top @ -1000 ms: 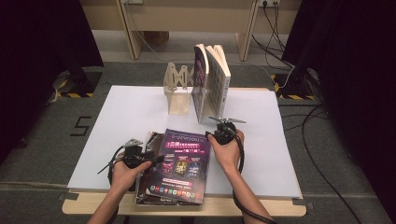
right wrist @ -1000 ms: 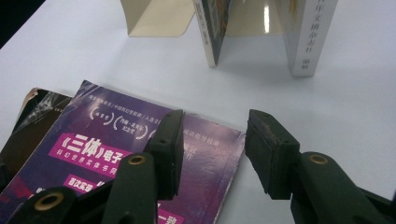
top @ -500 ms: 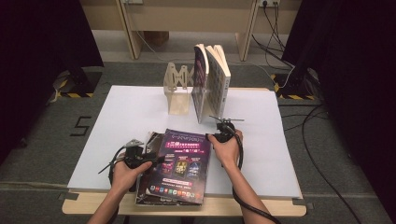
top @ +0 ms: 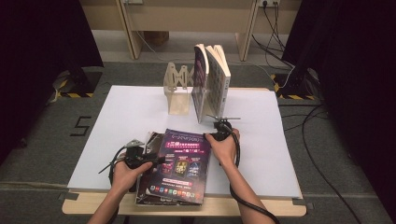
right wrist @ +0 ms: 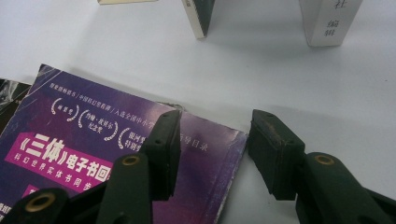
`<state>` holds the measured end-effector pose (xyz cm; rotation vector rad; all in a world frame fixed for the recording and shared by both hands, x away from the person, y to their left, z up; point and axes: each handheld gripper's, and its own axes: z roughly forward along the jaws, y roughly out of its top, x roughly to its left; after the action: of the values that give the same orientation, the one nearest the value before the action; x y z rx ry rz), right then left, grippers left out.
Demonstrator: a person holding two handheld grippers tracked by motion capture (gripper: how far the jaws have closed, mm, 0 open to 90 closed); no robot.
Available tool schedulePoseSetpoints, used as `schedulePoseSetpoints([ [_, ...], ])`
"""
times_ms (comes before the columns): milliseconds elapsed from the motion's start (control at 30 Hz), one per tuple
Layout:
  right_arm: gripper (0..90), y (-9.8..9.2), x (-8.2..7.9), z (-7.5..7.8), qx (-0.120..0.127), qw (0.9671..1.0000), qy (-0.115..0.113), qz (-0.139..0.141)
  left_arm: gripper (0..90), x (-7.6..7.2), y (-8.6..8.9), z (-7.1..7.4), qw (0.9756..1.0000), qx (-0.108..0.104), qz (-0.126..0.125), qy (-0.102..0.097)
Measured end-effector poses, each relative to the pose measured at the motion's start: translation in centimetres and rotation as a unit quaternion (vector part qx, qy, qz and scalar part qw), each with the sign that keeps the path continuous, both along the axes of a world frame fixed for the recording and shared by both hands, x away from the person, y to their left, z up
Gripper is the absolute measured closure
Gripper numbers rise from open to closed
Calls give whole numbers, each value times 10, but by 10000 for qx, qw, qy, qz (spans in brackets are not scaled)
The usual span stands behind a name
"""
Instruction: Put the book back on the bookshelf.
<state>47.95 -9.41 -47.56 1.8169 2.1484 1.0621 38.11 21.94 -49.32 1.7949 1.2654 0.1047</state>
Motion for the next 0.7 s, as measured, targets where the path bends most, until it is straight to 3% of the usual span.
schedulePoseSetpoints([
  [467, 540, 0, 5, -3, 13, 10000, -6, -41, 439, -1, -4, 0, 10000, 8, -91, 6],
  [700, 539, 1, 4, -4, 67, 10000, -33, -12, 456, -2, -5, 1, 9997, 158, -151, -62],
])
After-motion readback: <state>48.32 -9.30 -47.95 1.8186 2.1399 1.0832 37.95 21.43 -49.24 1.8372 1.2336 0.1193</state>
